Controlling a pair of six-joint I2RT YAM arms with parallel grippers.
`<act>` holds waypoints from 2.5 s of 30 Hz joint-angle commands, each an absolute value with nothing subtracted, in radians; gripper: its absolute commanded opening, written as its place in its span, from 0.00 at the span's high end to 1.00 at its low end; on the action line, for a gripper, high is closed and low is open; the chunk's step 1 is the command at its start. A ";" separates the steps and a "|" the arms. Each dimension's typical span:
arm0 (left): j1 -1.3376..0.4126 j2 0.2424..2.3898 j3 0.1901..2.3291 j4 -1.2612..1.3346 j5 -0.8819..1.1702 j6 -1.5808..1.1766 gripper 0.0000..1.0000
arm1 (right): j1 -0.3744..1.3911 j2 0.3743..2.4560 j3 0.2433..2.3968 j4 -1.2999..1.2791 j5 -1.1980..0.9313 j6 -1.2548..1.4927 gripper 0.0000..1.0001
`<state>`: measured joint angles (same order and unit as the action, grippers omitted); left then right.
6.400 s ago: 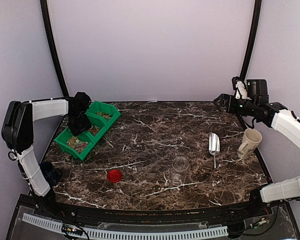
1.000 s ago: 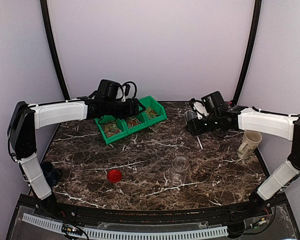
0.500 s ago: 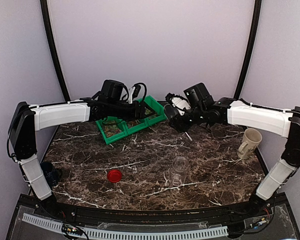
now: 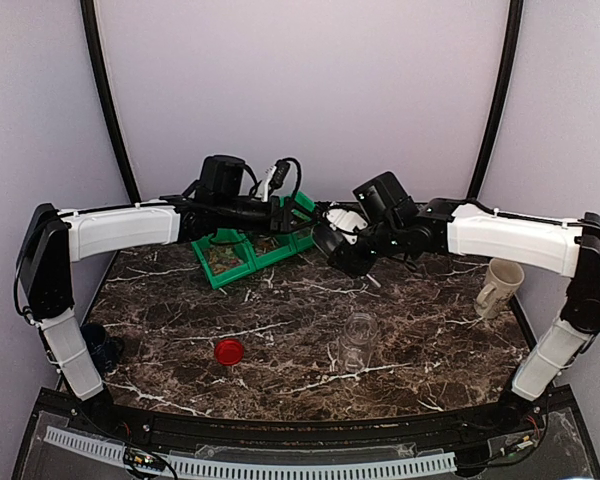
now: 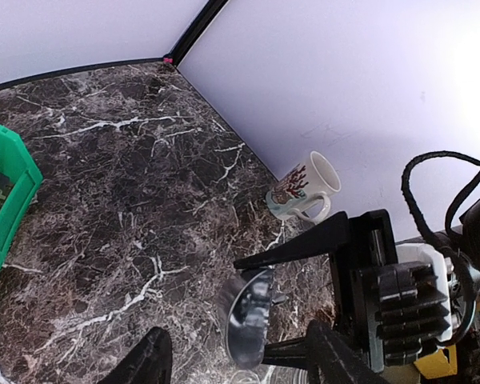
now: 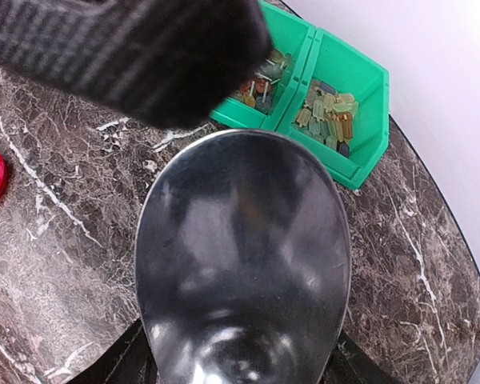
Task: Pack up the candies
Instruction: Pass from the right arm to the left
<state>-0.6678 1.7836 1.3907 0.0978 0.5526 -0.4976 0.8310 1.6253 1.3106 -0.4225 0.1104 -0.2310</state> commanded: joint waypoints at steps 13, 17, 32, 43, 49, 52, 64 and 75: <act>-0.675 1.807 1.386 0.166 0.703 -0.524 0.56 | 0.888 1.602 1.325 -0.336 0.113 -0.291 0.36; -0.675 1.812 1.381 0.168 0.733 -0.525 0.58 | 0.891 1.603 1.316 -0.323 0.118 -0.299 0.36; -0.675 1.852 1.401 0.102 0.765 -0.513 0.72 | 0.925 1.581 1.336 -0.340 0.128 -0.350 0.36; -0.673 1.859 1.387 0.132 0.774 -0.537 1.00 | 0.945 1.588 1.328 -0.324 0.186 -0.351 0.36; -0.672 1.847 1.371 0.163 0.762 -0.552 1.00 | 0.945 1.583 1.311 -0.314 0.241 -0.351 0.31; -0.667 1.831 1.360 0.175 0.749 -0.556 1.00 | 0.945 1.558 1.282 -0.289 0.277 -0.350 0.22; -0.635 1.796 1.338 0.200 0.755 -0.600 1.00 | 0.945 1.402 1.118 -0.196 0.335 -0.376 0.02; -0.621 1.784 1.303 0.311 0.834 -0.729 1.00 | 0.945 1.322 1.034 -0.109 0.332 -0.422 0.11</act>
<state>-0.6262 1.8439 1.3231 0.2302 0.7731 -0.6662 0.9360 1.3655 1.0664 -0.2031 0.3260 -0.3985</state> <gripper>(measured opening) 0.083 0.911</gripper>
